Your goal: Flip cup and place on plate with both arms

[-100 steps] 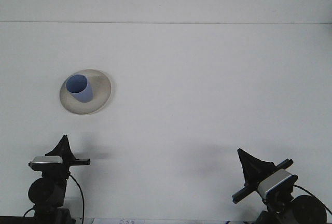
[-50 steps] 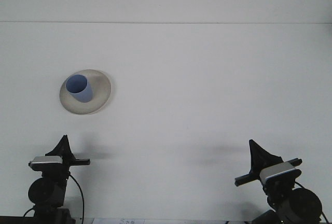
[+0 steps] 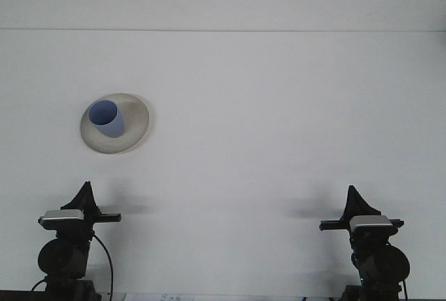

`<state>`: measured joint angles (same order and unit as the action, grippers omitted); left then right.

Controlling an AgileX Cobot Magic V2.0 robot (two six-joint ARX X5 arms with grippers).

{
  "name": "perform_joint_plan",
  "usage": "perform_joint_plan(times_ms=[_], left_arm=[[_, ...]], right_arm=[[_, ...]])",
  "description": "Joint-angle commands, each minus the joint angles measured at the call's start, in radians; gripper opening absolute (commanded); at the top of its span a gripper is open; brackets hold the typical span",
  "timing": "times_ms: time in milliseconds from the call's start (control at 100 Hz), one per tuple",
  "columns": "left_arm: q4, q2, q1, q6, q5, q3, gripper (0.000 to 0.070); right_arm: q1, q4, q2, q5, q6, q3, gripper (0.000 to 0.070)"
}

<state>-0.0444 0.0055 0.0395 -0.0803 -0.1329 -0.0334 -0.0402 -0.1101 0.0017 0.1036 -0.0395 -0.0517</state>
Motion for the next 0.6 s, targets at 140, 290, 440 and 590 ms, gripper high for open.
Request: perform_joint_plan(times_ms=[140,290,440,590], left_arm=[[-0.009,-0.002,-0.001,-0.005,-0.004,0.019,0.0013],[-0.009,-0.002,-0.001,-0.005,-0.004,0.019,0.0013],[-0.010,-0.002,-0.001,-0.005,-0.004,0.019,0.0013],[-0.009,-0.002,-0.001,-0.005,-0.004,0.019,0.0013]], right_arm=[[-0.002,-0.014,0.000,-0.003,-0.031,0.039,0.0005],[-0.002,-0.001,0.000,-0.001,-0.031,0.039,0.0006],[-0.001,0.012,0.000,-0.001,-0.031,0.039,0.0005],[-0.001,0.012,0.000,-0.001,-0.031,0.039,0.0006]])
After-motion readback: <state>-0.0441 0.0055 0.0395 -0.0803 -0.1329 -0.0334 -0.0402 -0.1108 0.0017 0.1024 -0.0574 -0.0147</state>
